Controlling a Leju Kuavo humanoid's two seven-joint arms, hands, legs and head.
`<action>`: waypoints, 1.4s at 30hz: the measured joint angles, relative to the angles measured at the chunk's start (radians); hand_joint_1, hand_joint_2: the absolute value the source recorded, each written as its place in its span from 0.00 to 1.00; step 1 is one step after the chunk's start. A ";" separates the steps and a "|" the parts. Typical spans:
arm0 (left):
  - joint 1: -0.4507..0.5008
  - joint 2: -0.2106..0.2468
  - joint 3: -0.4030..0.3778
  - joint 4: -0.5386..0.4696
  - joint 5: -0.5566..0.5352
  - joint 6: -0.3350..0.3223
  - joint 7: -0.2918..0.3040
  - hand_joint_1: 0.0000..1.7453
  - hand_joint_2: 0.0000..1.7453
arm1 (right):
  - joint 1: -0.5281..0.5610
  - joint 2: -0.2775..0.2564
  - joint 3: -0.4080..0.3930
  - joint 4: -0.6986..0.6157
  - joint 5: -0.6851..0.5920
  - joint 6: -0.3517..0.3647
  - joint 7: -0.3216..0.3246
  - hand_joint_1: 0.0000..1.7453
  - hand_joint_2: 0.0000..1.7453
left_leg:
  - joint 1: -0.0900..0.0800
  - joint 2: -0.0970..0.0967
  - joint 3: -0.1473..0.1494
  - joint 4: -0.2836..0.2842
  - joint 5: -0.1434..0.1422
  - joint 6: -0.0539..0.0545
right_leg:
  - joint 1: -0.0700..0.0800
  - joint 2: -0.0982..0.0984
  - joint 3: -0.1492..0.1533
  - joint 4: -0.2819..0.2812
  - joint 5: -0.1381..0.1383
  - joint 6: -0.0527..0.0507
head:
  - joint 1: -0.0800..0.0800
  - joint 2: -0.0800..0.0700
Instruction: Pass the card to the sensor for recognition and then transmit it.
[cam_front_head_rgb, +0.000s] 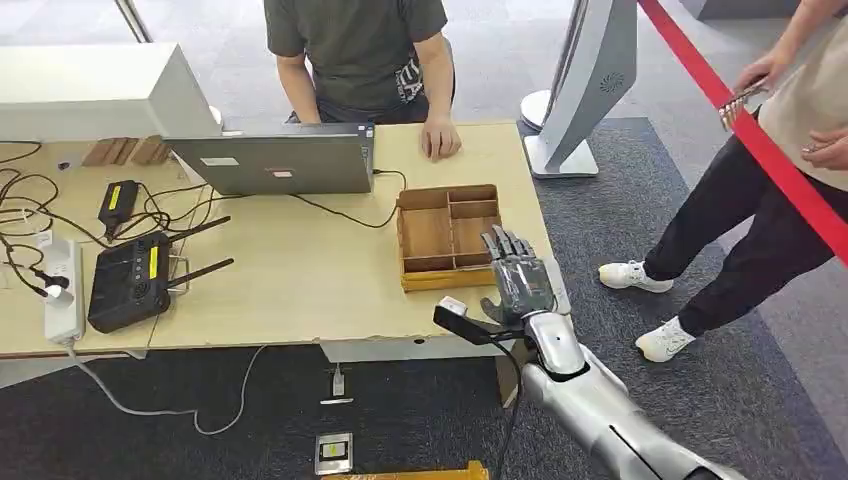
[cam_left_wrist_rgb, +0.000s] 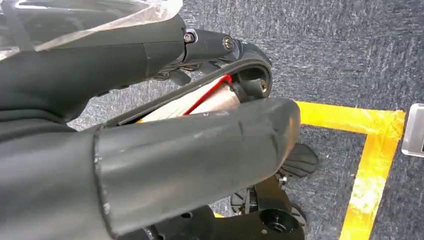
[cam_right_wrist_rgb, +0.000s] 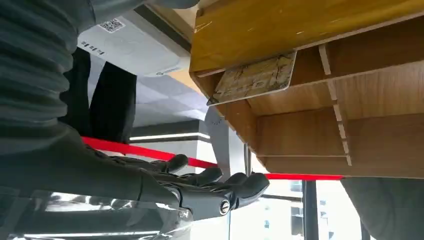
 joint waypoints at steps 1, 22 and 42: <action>0.000 0.000 0.000 0.000 0.001 0.000 0.002 0.00 0.00 | -0.002 0.002 0.000 0.006 -0.004 -0.005 -0.004 0.00 1.00 | 0.000 0.000 0.000 0.000 0.000 0.000 | 0.000 0.000 0.000 0.000 0.000 0.000 | 0.000 0.000; 0.000 0.000 0.000 0.000 0.002 0.000 0.002 0.00 0.00 | -0.013 0.030 0.016 0.084 -0.018 -0.018 -0.017 0.00 1.00 | 0.000 0.000 0.000 0.000 0.000 0.000 | 0.000 0.000 0.000 0.000 0.000 0.000 | 0.000 0.000; 0.000 0.000 0.000 0.000 -0.004 -0.002 0.003 0.00 0.00 | -0.019 0.030 0.021 0.103 -0.042 -0.021 -0.011 1.00 1.00 | 0.000 0.000 0.001 0.000 0.000 0.000 | 0.000 0.000 0.000 0.000 0.000 0.000 | 0.000 0.000</action>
